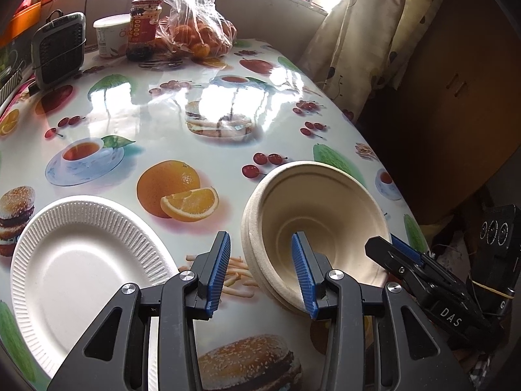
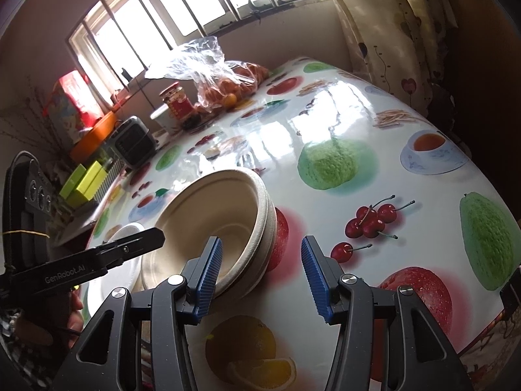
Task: Organize plates and bowls
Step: 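Close both grippers on the rim of the nested tan bowl stack, then carry the tan bowl stack with both grippers over the white plate stack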
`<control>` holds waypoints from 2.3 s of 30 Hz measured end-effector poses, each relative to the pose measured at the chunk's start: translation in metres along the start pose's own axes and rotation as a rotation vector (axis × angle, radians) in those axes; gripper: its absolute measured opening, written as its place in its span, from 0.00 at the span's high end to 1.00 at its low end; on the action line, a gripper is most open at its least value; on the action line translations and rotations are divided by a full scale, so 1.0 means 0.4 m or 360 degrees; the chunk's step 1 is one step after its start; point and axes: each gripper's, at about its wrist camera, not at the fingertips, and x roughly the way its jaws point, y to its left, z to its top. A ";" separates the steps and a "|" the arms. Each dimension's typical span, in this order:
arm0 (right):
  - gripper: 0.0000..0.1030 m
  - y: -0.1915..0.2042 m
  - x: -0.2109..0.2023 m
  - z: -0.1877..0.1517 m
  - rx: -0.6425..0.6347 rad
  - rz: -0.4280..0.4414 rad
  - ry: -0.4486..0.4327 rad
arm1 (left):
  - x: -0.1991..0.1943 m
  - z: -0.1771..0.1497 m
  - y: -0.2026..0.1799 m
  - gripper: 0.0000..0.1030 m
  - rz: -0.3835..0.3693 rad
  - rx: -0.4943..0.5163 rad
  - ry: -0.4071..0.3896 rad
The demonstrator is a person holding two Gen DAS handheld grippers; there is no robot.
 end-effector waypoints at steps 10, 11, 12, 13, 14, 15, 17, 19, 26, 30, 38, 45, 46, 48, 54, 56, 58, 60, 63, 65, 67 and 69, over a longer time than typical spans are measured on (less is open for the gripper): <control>0.51 0.006 0.010 0.000 0.0001 0.0031 0.0008 | 0.011 -0.001 0.008 0.61 -0.0014 -0.0034 0.0020; 0.52 0.007 0.011 0.000 0.0002 0.0031 0.0009 | 0.014 -0.001 0.008 0.61 -0.0015 -0.0037 0.0025; 0.53 0.007 0.011 0.001 0.0004 0.0031 0.0008 | 0.017 -0.001 0.010 0.61 -0.0015 -0.0043 0.0031; 0.56 0.007 0.013 0.001 0.0005 0.0034 0.0009 | 0.020 -0.001 0.011 0.61 -0.0014 -0.0048 0.0035; 0.57 0.008 0.013 0.000 0.0008 0.0039 0.0009 | 0.022 -0.001 0.011 0.61 -0.0014 -0.0051 0.0038; 0.58 0.007 0.014 0.000 0.0012 0.0042 0.0010 | 0.024 -0.001 0.012 0.61 -0.0017 -0.0056 0.0041; 0.61 0.007 0.015 0.000 0.0013 0.0042 0.0010 | 0.026 -0.001 0.012 0.61 -0.0023 -0.0060 0.0044; 0.64 0.007 0.016 0.001 0.0012 0.0043 0.0010 | 0.027 -0.003 0.011 0.61 -0.0027 -0.0061 0.0043; 0.71 0.007 0.019 0.000 0.0012 0.0047 0.0013 | 0.038 -0.005 0.010 0.70 -0.0031 -0.0061 0.0061; 0.72 0.006 0.018 0.001 0.0022 0.0047 0.0011 | 0.038 -0.005 0.005 0.75 -0.0025 -0.0051 0.0061; 0.72 0.002 0.013 0.002 0.0045 0.0037 0.0003 | 0.040 -0.002 0.003 0.79 -0.0019 -0.0045 0.0061; 0.73 0.002 0.015 0.002 0.0051 0.0028 0.0003 | 0.040 -0.003 0.000 0.79 -0.0014 -0.0041 0.0059; 0.73 0.003 0.015 0.002 0.0050 0.0026 0.0002 | 0.039 -0.002 0.000 0.79 -0.0011 -0.0039 0.0057; 0.74 0.003 0.013 0.002 0.0050 0.0023 0.0000 | 0.037 0.000 0.000 0.79 -0.0004 -0.0035 0.0054; 0.77 0.002 0.012 0.003 0.0047 0.0014 -0.0002 | 0.035 0.000 0.000 0.79 0.0004 -0.0031 0.0049; 0.77 0.002 0.012 0.004 0.0047 0.0014 -0.0003 | 0.036 0.000 -0.001 0.79 0.0004 -0.0028 0.0048; 0.77 0.002 0.012 0.004 0.0050 0.0018 -0.0003 | 0.035 0.000 -0.002 0.79 0.0005 -0.0027 0.0049; 0.77 0.002 0.012 0.003 0.0047 0.0016 -0.0003 | 0.035 -0.001 -0.002 0.79 0.0005 -0.0026 0.0047; 0.77 0.002 0.009 0.010 0.0044 0.0016 -0.0012 | 0.030 0.001 -0.005 0.79 0.0006 -0.0022 0.0038; 0.77 0.000 0.007 0.017 0.0043 0.0018 -0.0018 | 0.025 0.002 -0.007 0.79 0.0006 -0.0019 0.0030; 0.77 0.000 0.005 0.023 0.0043 0.0020 -0.0022 | 0.019 0.001 -0.009 0.79 0.0009 -0.0015 0.0024; 0.77 0.001 0.001 0.027 0.0041 0.0025 -0.0026 | 0.014 0.002 -0.010 0.79 0.0012 -0.0012 0.0017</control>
